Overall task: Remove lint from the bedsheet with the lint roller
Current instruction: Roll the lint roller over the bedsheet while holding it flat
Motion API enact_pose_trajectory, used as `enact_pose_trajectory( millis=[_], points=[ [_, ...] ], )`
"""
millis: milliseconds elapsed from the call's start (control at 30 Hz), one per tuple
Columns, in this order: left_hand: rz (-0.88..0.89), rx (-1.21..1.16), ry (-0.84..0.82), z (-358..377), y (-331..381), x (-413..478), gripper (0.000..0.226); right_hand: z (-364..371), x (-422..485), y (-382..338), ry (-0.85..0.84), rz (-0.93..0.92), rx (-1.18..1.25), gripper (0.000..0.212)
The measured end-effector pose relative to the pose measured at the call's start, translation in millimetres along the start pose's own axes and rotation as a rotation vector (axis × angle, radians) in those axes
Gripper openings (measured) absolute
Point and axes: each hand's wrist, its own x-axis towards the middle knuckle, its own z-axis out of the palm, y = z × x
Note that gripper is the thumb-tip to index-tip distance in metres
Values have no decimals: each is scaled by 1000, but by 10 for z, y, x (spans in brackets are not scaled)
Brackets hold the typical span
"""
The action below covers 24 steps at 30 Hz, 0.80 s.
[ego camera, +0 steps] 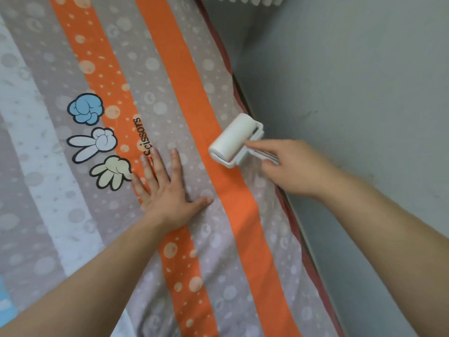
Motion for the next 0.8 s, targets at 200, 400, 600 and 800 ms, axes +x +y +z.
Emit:
enact_pose_trajectory(
  millis=[200,400,600,800],
  points=[
    [-12,-1,26,-3,8,-50,129,497,340,-95,63,-68,19,52],
    [-129,75,153,121,172,-54,107,519,-129,697,-26,-93,-24,53],
    [-204,65,194,308,563,-151,88,409,-637,1482,-207,-50,-22,51],
    [-2,1,119,530,544,-768,89,155,-855,1519,-217,-48,40,51]
  ],
)
